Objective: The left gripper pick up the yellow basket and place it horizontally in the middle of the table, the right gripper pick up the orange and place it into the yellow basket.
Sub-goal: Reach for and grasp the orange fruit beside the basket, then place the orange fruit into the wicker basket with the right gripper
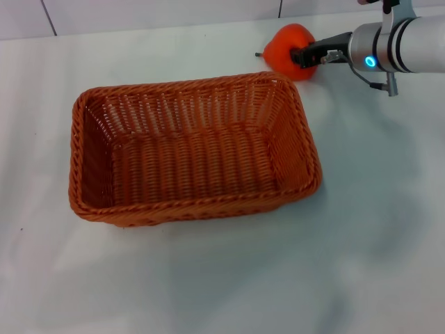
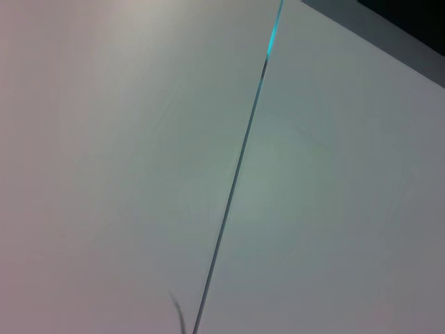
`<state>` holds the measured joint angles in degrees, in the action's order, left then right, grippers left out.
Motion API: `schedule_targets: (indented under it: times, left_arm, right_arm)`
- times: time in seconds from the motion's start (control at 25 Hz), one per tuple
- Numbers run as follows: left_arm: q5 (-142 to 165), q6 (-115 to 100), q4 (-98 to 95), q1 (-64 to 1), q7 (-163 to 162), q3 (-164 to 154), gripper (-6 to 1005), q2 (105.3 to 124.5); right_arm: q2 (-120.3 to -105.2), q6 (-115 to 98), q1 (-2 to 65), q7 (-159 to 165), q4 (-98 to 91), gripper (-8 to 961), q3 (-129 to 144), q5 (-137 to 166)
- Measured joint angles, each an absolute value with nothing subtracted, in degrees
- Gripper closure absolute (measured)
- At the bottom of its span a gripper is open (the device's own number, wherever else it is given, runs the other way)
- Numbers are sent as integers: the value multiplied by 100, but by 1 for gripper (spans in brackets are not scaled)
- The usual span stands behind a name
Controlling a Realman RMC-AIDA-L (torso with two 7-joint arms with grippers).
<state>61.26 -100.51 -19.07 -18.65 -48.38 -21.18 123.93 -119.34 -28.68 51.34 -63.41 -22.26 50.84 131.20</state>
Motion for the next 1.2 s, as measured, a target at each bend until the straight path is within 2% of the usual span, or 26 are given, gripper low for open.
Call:
schedule_targets:
  times: [0.28,0.6,0.88,1.16,1.2]
  left_arm:
    - [6126,-10084,-1787,-1791,-4846,-2118,430,12395]
    - [6127,-10157,-1769,-1688,-4849,-2118,431,12393]
    - [6126,-10226,-1676,-1678,-4852,-2121,430,12389]
    - [6126,-10239,-1617,-1671,-4852,-2118,431,12396]
    - [6126,-10239,-1615,-1671,-4852,-2118,431,12396]
  right_arm:
    - [-11884,-3278,4566,-7433,-2440,707,5046,10882]
    - [-11880,-5564,3762,-9164,-2681,772,5037,7974]
    - [-11915,-7633,3865,-9899,-2685,813,5329,7945]
    - [-11933,-7839,3999,-10222,-2696,842,6171,7963]
    - [-11937,-7807,3999,-10236,-2688,822,6186,7956]
